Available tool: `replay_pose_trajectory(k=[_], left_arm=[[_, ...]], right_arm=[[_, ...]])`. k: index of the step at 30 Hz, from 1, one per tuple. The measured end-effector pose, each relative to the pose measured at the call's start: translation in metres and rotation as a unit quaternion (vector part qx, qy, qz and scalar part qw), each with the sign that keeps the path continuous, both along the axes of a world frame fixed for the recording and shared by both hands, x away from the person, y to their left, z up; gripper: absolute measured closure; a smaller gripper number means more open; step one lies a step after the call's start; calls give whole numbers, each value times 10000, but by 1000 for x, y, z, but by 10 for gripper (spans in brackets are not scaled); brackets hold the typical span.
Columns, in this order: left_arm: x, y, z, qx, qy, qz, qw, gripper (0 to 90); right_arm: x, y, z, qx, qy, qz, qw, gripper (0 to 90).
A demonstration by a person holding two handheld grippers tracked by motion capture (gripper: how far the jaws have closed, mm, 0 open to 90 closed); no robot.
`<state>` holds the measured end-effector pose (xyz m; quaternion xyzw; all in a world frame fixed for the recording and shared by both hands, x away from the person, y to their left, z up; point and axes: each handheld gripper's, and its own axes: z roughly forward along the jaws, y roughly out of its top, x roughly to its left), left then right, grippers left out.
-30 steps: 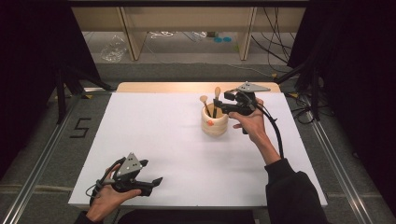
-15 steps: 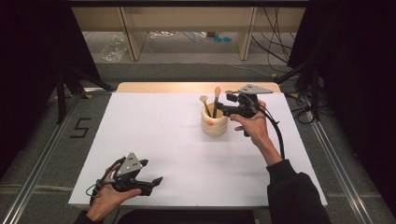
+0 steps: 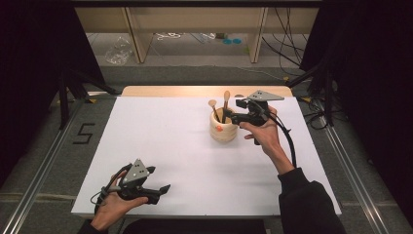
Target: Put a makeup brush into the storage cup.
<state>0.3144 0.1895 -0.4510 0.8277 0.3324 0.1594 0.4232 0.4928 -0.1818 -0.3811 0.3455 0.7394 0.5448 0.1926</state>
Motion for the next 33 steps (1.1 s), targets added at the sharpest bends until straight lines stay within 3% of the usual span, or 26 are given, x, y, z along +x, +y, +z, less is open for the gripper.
replay_pose_trajectory(k=[5, 8, 9, 14, 17, 19, 21, 22, 25, 26, 27, 28, 32, 33], left_arm=[[1, 0, 0, -56, 38, 16, 10000, 185], [1, -1, 1, 32, 31, -2, 10000, 185], [0, -1, 0, -58, 23, 43, 10000, 185], [2, -1, 0, -33, 9, 28, 10000, 185], [2, -1, 0, -48, 9, 1, 10000, 185], [2, 0, 0, 41, -4, -34, 10000, 185], [0, -1, 0, -56, 43, 66, 10000, 185], [1, 0, 0, -41, 34, 11, 10000, 185], [1, 0, 1, -3, 28, -39, 10000, 185], [1, 0, 1, 13, 37, -41, 10000, 185], [0, 0, 1, 25, 48, 7, 10000, 185], [1, -2, -1, -129, 42, 91, 9999, 185], [1, -1, 0, -78, 36, 23, 10000, 185], [0, -4, -2, -320, 39, 152, 9994, 185]], right_arm=[[-1, 1, 0, 29, 82, 3, 10000, 297], [-2, 2, 0, 38, 108, -11, 9999, 288], [-1, 2, -1, -13, 43, -8, 10000, 285], [-2, 4, -4, -19, 11, -23, 10000, 266], [-4, 5, -4, -10, 178, -10, 9998, 257], [-3, 5, -4, -19, 52, -36, 10000, 255], [-5, 4, -4, -18, 70, -39, 10000, 255], [-7, 5, -3, 24, 147, -14, 9999, 255], [-9, 4, -4, 7, 38, -20, 10000, 255], [-12, 4, -4, 14, 145, 1, 9999, 255], [-12, 4, -5, -4, 102, 3, 9999, 254], [-14, 4, -5, -18, 160, 2, 9999, 251], [-17, 3, -8, -53, 101, -11, 9999, 243], [-19, 2, -8, -58, 121, 15, 9999, 242]])
